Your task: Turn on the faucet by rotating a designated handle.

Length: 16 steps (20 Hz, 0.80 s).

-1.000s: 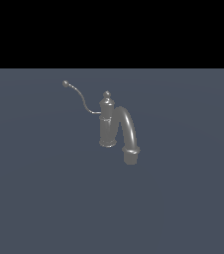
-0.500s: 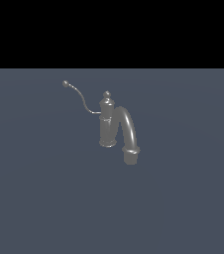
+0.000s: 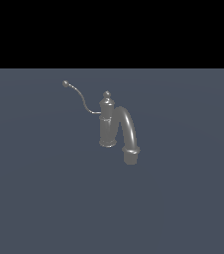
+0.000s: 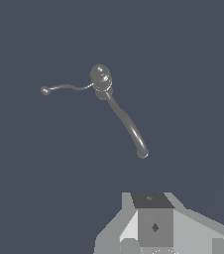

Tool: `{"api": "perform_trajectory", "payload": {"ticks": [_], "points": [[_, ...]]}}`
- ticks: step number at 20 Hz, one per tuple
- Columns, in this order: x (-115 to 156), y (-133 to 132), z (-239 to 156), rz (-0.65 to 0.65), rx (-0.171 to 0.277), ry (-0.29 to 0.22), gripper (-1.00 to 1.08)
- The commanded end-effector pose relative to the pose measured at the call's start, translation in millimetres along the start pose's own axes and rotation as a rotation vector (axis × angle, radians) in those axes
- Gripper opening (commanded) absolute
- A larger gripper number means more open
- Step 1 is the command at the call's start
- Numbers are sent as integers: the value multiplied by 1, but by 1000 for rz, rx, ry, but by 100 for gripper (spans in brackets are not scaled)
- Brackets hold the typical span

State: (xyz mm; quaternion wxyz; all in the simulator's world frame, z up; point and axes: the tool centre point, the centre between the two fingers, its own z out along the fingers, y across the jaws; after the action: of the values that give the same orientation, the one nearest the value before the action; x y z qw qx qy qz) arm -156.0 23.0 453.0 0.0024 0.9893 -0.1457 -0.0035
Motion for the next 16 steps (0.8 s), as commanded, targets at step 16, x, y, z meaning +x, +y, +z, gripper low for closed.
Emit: {"api": "perform_trajectory", "payload": {"ticks": [16], "points": [[79,-62,53,388,10,-3,-100]]}}
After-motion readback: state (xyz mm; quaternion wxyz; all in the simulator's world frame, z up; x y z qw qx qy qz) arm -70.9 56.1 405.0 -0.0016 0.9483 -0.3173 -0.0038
